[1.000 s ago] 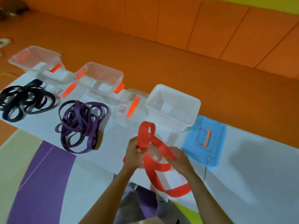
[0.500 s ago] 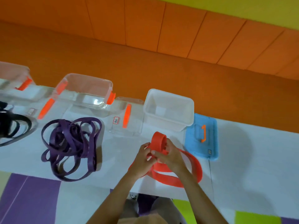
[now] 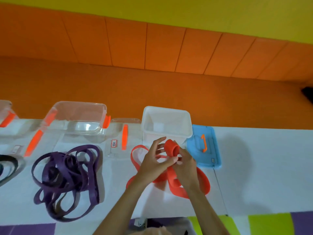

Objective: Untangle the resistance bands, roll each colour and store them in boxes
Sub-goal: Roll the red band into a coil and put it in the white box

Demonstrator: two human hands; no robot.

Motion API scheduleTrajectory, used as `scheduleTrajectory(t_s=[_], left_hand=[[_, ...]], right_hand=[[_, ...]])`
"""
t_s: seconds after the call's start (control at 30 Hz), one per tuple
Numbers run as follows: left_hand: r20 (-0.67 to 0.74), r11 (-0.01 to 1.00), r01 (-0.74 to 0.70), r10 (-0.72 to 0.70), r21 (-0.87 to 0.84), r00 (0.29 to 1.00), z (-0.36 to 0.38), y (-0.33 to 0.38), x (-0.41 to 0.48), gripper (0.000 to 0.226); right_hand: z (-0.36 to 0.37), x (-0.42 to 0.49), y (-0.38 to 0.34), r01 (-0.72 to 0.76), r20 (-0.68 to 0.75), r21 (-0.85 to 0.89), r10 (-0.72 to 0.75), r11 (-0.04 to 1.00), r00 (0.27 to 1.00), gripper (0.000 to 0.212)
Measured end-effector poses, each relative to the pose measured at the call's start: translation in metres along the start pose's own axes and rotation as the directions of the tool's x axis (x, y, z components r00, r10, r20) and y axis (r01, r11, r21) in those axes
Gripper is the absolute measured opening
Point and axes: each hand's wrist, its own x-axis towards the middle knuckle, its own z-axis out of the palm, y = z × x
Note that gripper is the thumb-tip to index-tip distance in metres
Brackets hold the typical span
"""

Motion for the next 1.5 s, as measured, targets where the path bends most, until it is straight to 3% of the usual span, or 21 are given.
scheduleTrajectory(t_s=[0.13, 0.23, 0.33, 0.47, 0.57, 0.67, 0.83, 1.0, 1.07, 1.13, 1.27, 1.37, 1.5], left_hand=[[-0.22, 0.999, -0.029, 0.033, 0.019, 0.975, 0.015, 0.01, 0.004, 0.046], [-0.192, 0.997, -0.04, 0.05, 0.059, 0.98, 0.007, 0.011, 0.006, 0.05], [-0.124, 0.99, -0.049, 0.065, 0.13, 0.99, 0.0, 0.015, 0.003, 0.057], [-0.058, 0.961, -0.14, 0.158, 0.239, 0.986, 0.006, 0.018, 0.0, 0.057], [-0.038, 0.938, -0.195, 0.215, 0.288, 0.976, 0.011, 0.022, 0.0, 0.058], [-0.008, 0.926, -0.205, 0.219, 0.317, 0.976, 0.013, 0.027, 0.001, 0.063], [-0.085, 0.964, -0.13, 0.153, 0.23, 0.984, 0.015, 0.029, -0.006, 0.089], [-0.127, 0.957, -0.179, 0.211, 0.229, 0.969, 0.019, 0.035, -0.012, 0.06], [-0.141, 0.965, -0.222, 0.241, 0.139, 0.96, 0.015, 0.045, -0.012, 0.053], [-0.132, 0.967, -0.253, 0.253, 0.019, 0.958, 0.009, 0.061, -0.013, 0.042], [-0.133, 0.923, -0.384, 0.378, -0.017, 0.916, -0.001, 0.093, -0.022, 0.032], [-0.103, 0.918, -0.395, 0.391, -0.021, 0.915, -0.004, 0.111, -0.025, 0.033], [-0.082, 0.911, -0.397, 0.407, 0.114, 0.91, -0.012, 0.112, -0.02, 0.031]], right_hand=[[0.007, -0.004, -0.008, 0.107, 0.001, -0.066, -0.107, 0.992, 0.994, 0.066], [-0.001, -0.001, -0.005, 0.137, 0.126, -0.093, -0.125, 0.986, 0.984, 0.066], [-0.015, 0.0, -0.006, 0.162, 0.225, 0.031, -0.165, 0.986, 0.96, 0.059], [-0.022, 0.005, -0.024, 0.139, 0.079, 0.094, -0.147, 0.986, 0.986, 0.018], [-0.023, 0.011, -0.035, 0.106, 0.006, 0.049, -0.106, 0.993, 0.994, 0.016], [-0.027, 0.015, -0.041, 0.057, -0.013, 0.044, -0.056, 0.997, 0.998, 0.031], [-0.038, 0.022, -0.043, -0.031, -0.13, 0.116, 0.046, 0.993, 0.99, 0.021], [-0.057, 0.021, -0.055, -0.097, -0.081, 0.361, 0.135, 0.927, 0.988, 0.026], [-0.064, 0.019, -0.064, -0.119, -0.035, 0.49, 0.156, 0.863, 0.987, 0.025], [-0.071, 0.015, -0.075, -0.127, 0.008, 0.57, 0.15, 0.812, 0.989, 0.038], [-0.081, 0.011, -0.097, -0.071, 0.036, 0.631, 0.062, 0.773, 0.997, 0.051], [-0.085, 0.011, -0.109, -0.056, 0.032, 0.652, 0.047, 0.756, 0.998, 0.049], [-0.084, 0.01, -0.119, -0.078, 0.05, 0.628, 0.06, 0.774, 0.997, 0.044]])
